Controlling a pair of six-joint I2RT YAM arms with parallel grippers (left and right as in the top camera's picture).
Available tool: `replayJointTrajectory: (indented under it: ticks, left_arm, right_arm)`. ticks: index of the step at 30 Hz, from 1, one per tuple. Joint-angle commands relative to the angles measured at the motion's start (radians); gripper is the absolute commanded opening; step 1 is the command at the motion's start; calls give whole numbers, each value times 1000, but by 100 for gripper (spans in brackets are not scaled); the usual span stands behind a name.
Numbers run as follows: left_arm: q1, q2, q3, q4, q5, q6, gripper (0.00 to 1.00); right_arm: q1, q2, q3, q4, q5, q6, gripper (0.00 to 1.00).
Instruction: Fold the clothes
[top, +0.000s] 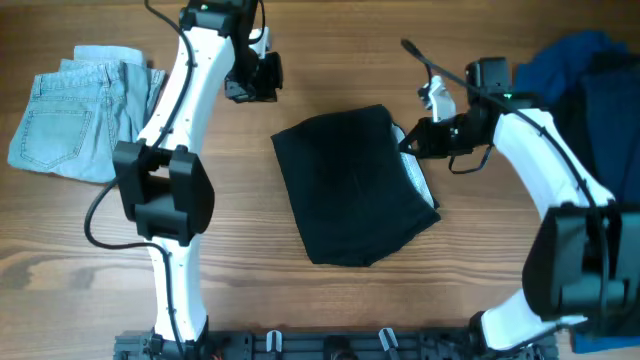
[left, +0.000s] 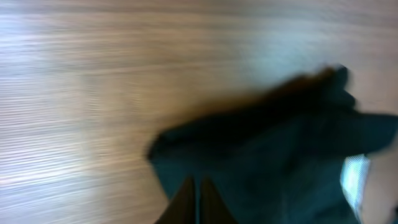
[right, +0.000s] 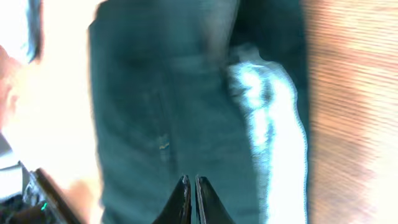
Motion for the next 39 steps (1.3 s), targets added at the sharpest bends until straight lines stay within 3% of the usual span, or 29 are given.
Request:
replayJointTrajectory:
  ticks: [1, 5, 11, 15, 18, 24, 27, 39]
  left_arm:
    - [-62, 17, 18, -4, 161, 145, 4]
    - [-141, 71, 12, 6, 212, 233, 4]
    - [-181, 184, 12, 55, 283, 235, 4]
    - [-181, 250, 12, 142, 284, 235, 4]
    - [-181, 287, 12, 203, 220, 235, 4]
    - [-181, 186, 42, 219, 220, 235, 4]
    - [-191, 94, 48, 211, 221, 235, 12]
    - [-332, 168, 30, 249, 200, 239, 9]
  right_arm:
    - [74, -11, -5, -45, -19, 11, 4]
    - [99, -9, -144, -38, 158, 177, 4]
    - [98, -8, -283, -7, 313, 406, 4]
    - [98, -8, -384, 104, 388, 546, 4]
    - [98, -7, -503, 286, 388, 621, 4]
    - [98, -7, -478, 289, 405, 604, 4]
    - [97, -7, -467, 265, 405, 603, 4]
    - [79, -7, -468, 191, 439, 618, 4]
